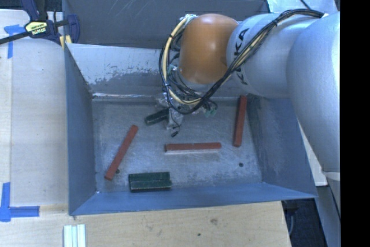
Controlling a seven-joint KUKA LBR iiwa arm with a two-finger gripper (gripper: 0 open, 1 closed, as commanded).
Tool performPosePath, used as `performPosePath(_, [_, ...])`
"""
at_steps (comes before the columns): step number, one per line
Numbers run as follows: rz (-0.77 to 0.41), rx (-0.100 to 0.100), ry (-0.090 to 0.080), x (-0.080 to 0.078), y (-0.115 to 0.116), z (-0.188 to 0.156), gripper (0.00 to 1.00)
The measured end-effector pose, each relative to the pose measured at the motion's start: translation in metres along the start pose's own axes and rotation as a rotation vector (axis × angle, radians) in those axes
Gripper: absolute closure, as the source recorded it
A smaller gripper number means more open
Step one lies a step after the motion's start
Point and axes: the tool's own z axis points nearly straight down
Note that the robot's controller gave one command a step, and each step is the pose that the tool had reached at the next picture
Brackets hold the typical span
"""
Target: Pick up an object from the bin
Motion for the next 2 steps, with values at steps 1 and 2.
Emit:
performPosePath(1, [0.0, -0.001, 0.004, 0.001, 0.0, -0.003, 1.0])
performPosePath(2, [0.001, -0.001, 0.009, 0.002, 0.0, -0.016, 1.0])
